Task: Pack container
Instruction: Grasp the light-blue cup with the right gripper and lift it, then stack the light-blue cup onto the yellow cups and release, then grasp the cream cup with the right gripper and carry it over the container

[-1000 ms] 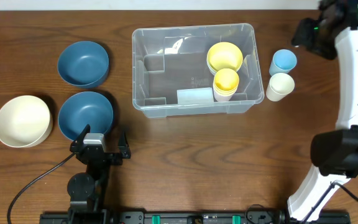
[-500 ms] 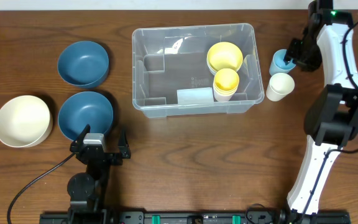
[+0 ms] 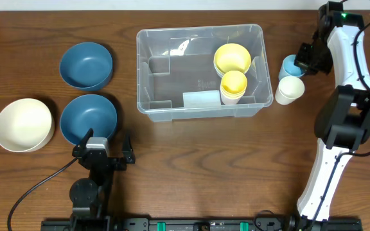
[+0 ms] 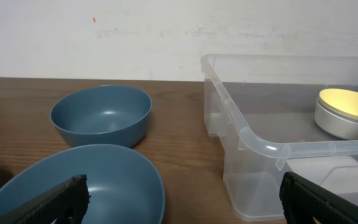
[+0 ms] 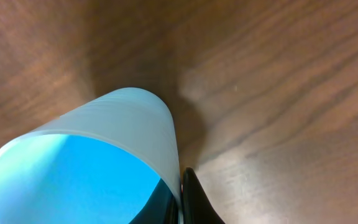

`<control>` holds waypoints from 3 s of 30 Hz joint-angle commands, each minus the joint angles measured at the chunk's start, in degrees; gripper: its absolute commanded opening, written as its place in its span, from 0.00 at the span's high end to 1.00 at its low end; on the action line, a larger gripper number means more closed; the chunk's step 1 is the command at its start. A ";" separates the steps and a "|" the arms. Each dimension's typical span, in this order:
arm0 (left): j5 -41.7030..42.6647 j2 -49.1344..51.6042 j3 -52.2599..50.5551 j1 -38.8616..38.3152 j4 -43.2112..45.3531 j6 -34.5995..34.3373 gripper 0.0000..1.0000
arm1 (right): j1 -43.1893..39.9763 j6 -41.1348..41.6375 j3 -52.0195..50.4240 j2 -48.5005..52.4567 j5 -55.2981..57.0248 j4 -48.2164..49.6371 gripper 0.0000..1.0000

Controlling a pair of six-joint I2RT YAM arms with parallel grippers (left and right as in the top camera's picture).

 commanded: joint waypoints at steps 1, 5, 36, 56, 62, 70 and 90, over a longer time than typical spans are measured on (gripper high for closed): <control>0.83 -0.35 -0.96 0.28 -1.99 0.74 0.02 | -0.52 0.42 0.61 -5.01 0.46 -0.94 0.99; 0.85 -0.35 -0.96 0.28 -1.99 0.74 0.02 | -0.37 0.39 0.74 -12.63 0.42 -1.62 0.99; 0.83 -0.35 -0.96 0.28 -1.99 0.74 0.02 | 26.75 0.39 0.90 -22.77 1.92 -10.75 0.99; 0.85 -0.35 -0.96 0.28 -1.99 0.74 0.02 | 27.12 -1.18 0.57 -18.38 1.44 -12.11 0.99; 0.83 -0.35 -0.96 0.28 -1.99 0.74 0.02 | 27.12 -2.25 0.57 -17.88 0.37 -12.15 0.76; 0.83 -0.35 -0.96 0.28 -1.99 0.74 0.02 | 26.86 -2.62 0.81 -18.23 0.72 -12.09 0.75; 0.83 -0.35 -0.96 0.28 -1.99 0.74 0.02 | -1.55 -2.64 -6.84 -18.64 -1.84 -16.11 0.56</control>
